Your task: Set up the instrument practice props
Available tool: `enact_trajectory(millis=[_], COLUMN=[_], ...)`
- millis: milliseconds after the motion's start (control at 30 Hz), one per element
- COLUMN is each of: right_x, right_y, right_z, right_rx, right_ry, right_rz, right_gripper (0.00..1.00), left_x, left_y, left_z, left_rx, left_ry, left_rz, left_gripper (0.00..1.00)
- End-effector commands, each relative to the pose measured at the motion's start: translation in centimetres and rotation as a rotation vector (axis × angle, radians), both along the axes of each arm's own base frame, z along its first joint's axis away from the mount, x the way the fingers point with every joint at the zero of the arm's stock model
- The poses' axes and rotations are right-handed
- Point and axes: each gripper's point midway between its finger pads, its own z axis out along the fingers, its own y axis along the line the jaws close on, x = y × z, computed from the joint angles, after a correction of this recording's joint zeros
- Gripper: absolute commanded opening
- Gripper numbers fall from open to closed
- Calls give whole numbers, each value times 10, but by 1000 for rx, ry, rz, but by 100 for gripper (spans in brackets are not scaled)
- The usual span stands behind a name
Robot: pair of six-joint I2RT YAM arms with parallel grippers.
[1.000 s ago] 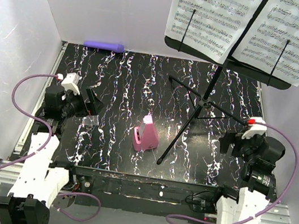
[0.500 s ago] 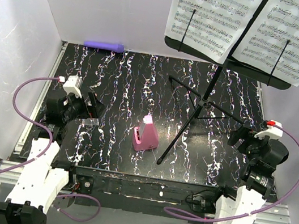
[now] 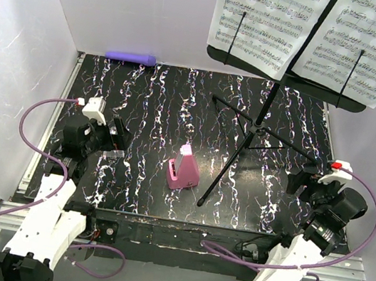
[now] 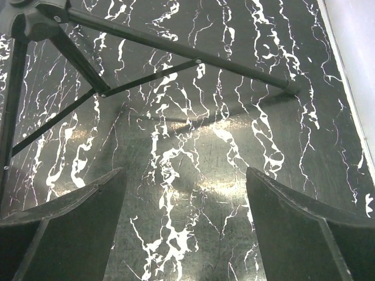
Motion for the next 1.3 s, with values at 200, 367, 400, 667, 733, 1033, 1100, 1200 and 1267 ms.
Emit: enact_trajectory(millis=[200, 367, 400, 667, 733, 1033, 1100, 1200, 1267], right_x=[-1, -2, -1, -3, -3, -3, -3, -3, -3], right_y=[7, 8, 8, 8, 8, 8, 9, 9, 9], right_z=[5, 4, 4, 5, 7, 8, 8, 9, 9], right_rx=[22, 18, 18, 6, 8, 6, 5, 7, 5], right_ry=[-10, -14, -12, -20, -20, -16, -19, -15, -15], right_rz=[72, 81, 80, 79, 81, 87, 90, 88, 87], right_gripper=[89, 88, 88, 88, 88, 88, 88, 88, 88], left_x=[2, 0, -1, -5, -7, -12, -13, -14, -13], left_y=[8, 4, 4, -1, -2, -3, -5, -6, -6], left_z=[-5, -5, -6, -1, 2, 9, 9, 9, 9], left_rx=[54, 51, 53, 64, 71, 101, 104, 107, 107], left_ry=[-20, -23, -22, -42, -55, -89, -91, -89, -90], left_rz=[30, 15, 13, -2, 2, 15, 6, 2, 2], left_gripper=[98, 98, 98, 98, 98, 98, 98, 98, 98])
